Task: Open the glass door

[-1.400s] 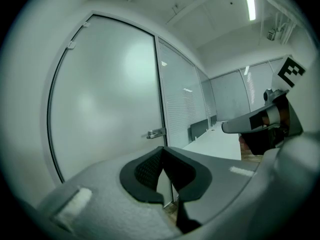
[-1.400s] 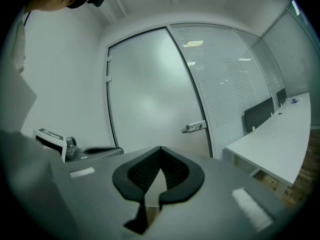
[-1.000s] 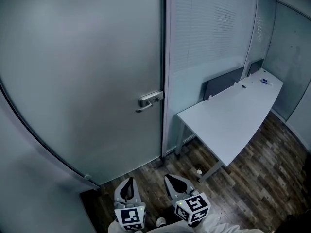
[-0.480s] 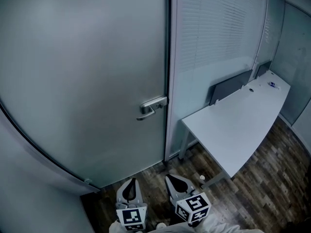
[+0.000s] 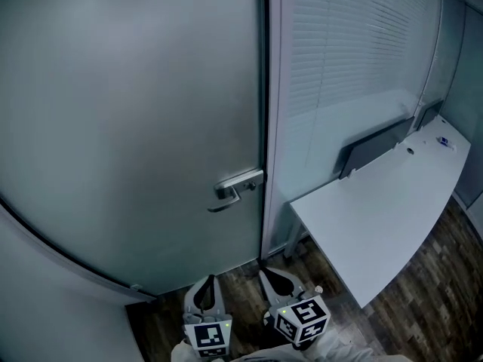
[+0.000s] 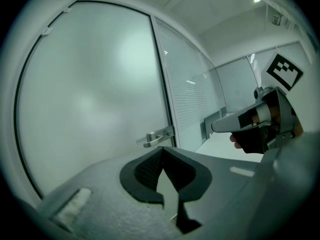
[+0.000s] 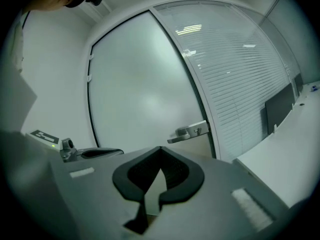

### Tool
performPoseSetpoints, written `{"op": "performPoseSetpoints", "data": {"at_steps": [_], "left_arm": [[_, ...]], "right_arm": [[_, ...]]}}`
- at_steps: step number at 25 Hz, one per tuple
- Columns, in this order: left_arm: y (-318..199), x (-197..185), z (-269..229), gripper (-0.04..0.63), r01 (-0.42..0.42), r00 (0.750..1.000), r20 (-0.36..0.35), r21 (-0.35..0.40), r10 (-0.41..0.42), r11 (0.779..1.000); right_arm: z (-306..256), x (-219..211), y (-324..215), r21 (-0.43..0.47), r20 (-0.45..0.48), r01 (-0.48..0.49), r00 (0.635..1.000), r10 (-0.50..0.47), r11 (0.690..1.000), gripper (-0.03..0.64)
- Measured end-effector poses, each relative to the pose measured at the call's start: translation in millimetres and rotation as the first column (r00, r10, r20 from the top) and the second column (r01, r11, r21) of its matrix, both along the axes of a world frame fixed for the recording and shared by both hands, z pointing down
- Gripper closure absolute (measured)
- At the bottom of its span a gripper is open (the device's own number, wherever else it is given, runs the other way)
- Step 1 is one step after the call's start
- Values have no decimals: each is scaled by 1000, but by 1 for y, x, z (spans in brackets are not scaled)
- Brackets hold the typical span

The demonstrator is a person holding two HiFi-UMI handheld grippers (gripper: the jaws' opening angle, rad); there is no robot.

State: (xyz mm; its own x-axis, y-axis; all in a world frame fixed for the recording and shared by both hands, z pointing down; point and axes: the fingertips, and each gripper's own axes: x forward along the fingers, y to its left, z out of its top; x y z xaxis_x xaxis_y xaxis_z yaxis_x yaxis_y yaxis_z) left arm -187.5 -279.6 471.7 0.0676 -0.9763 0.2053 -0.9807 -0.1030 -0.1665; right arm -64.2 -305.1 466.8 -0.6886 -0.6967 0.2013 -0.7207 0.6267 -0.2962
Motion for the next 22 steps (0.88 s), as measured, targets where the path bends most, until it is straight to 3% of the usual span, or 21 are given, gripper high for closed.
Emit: {"op": "performPoseSetpoints", "data": {"at_steps": [11, 16, 22], "left_arm": [[-70, 8, 14, 591, 73, 997, 32, -11, -72, 997], [-84, -5, 24, 591, 146, 989, 41, -25, -144, 989], [-101, -14, 25, 591, 156, 983, 100, -18, -154, 988]], "right_arm": [[14, 16, -85, -24, 42, 80, 996, -79, 997, 614], [22, 22, -111, -40, 56, 90, 995, -88, 995, 614], [25, 17, -126, -50, 54, 94, 994, -92, 994, 614]]}}
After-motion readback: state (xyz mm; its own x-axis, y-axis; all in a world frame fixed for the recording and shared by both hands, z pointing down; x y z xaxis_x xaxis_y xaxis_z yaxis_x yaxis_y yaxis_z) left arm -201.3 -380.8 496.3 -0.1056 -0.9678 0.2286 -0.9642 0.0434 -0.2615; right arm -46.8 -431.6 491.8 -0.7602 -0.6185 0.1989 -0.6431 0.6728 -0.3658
